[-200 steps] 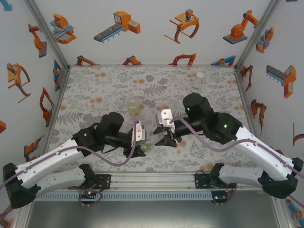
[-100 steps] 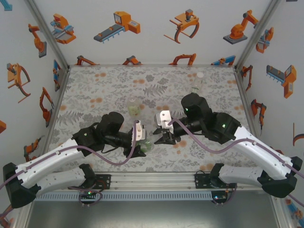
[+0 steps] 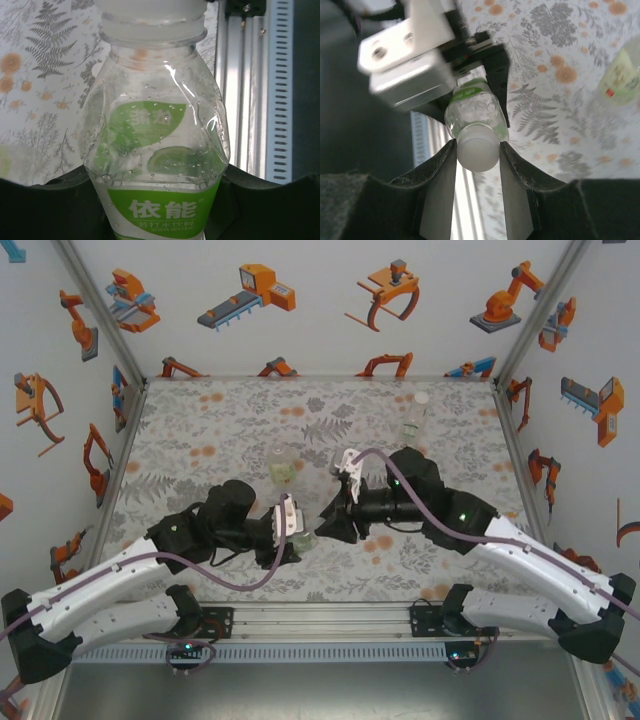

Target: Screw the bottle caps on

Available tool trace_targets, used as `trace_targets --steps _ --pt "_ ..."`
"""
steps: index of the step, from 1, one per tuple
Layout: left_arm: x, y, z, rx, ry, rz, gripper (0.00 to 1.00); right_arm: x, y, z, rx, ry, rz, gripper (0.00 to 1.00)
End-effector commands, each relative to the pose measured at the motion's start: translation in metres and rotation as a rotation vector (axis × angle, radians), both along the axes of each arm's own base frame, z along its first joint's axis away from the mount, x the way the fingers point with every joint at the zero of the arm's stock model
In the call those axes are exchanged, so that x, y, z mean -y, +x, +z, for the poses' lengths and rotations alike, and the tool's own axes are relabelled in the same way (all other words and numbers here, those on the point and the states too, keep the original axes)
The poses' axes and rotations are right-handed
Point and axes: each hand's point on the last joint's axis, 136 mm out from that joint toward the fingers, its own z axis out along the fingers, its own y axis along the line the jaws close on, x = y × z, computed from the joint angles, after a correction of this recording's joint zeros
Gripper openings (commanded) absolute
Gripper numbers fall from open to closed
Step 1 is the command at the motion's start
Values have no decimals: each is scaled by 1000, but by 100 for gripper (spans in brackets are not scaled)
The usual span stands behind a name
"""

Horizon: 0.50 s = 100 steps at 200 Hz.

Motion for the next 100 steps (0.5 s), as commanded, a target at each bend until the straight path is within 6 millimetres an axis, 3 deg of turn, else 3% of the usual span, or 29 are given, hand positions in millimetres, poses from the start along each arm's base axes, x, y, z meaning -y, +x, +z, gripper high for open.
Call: trace_targets --steps 1,50,68,81,100 --pt "8 20 37 143 -125 66 0 -3 30 -7 -372 148 -270 0" --pt "6 44 40 221 -140 181 0 16 58 -38 -815 240 -624 0" --pt "7 47 39 229 -133 190 0 15 57 -39 -847 254 -622 0" --pt "8 44 37 216 -124 170 0 15 54 -28 -806 251 -589 0" --pt "11 36 33 190 -110 124 0 15 47 -3 -664 226 -507 32"
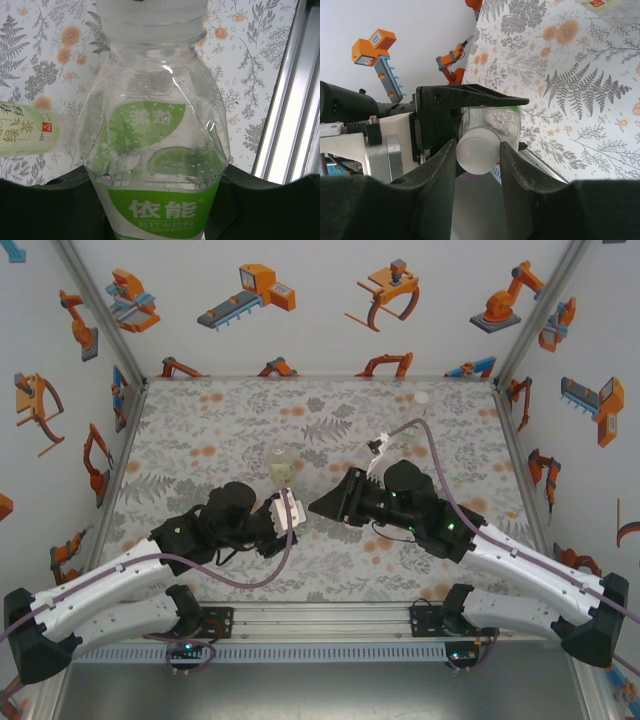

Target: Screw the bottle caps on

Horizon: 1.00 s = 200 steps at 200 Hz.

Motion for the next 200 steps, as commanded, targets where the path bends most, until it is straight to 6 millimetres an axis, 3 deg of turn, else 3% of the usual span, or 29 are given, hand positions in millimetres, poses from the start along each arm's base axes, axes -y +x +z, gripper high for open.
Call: trace_targets --steps 1,30,47,71,102,136,200 --pt "18 -2 40 79 -128 -65 0 1 -9 29 56 15 51 33" --pt "21 -14 35 37 -121 -127 0 19 -15 55 318 -142 115 54" --pt "22 -20 34 14 -123 -159 0 26 -18 63 456 -228 164 59" --pt "23 -33 33 -28 -123 -226 0 27 -30 70 647 -325 305 58" --pt "24 -50 34 -75 -128 -311 0 23 -54 64 855 -409 540 56" --pt "24 -60 35 -106 -132 -352 0 16 -84 58 1007 -387 793 54" --pt "25 -67 35 -145 -124 -393 0 1 -98 63 1129 -278 890 55"
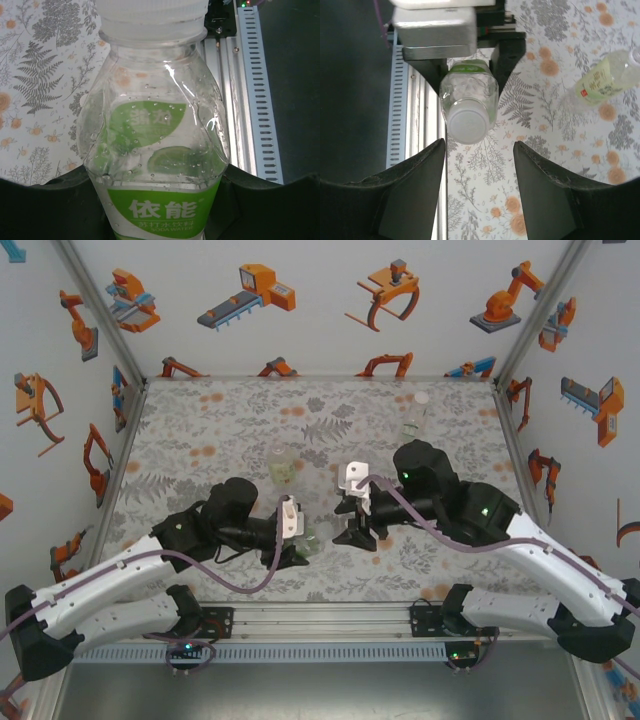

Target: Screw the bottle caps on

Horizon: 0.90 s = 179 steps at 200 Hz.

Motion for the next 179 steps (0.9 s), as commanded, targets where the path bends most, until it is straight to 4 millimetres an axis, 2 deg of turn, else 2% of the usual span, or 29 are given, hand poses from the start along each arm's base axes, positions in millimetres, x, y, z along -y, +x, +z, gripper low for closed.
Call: trace_targets --steps 1,60,111,151,179 --pt "3 -10 14 -5 -20 -62 0 -7 -12 14 65 69 116 55" --pt "4 -9 18 2 -15 -64 0 -15 -14 6 39 67 156 51" --pt "5 -11 18 -16 -16 -74 0 -18 -15 6 24 79 171 39" --pt "2 -11 21 -5 -25 -65 0 -17 -10 4 23 72 133 18" --pt "1 -1 19 27 -24 -9 0 -21 6 4 -46 90 5 0"
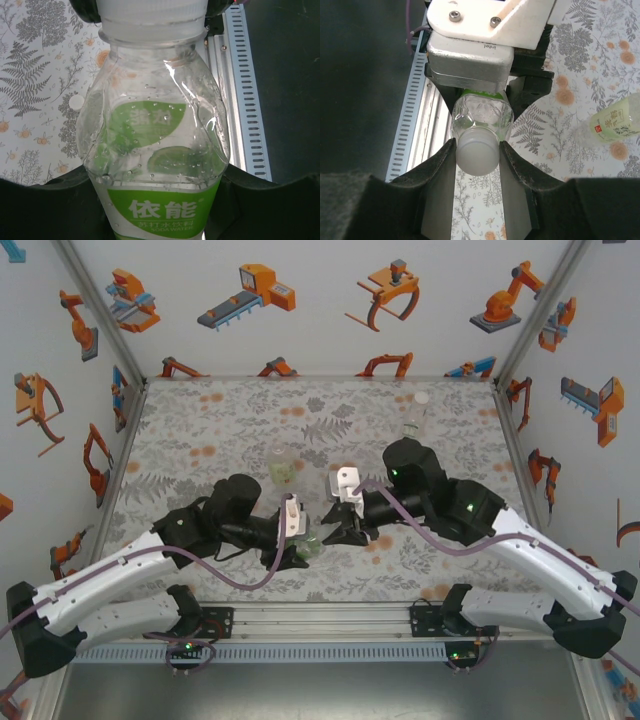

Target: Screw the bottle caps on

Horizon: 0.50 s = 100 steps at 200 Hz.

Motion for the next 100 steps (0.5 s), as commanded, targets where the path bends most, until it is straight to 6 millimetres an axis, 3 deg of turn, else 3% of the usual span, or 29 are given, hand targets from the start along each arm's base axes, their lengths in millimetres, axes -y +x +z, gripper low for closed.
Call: trace_targets --steps 1,32,78,100 --pt "0 4 17 55 -46 22 0 -4 17 3 -52 32 -123 0" --pt "-6 28 14 130 -41 157 0 -9 42 -1 -251 93 -327 0" --pt "-17 67 14 238 -46 378 0 7 90 -15 -652 315 -724 0" --pt "-20 80 12 274 -32 442 0 12 102 -22 -820 379 -844 0"
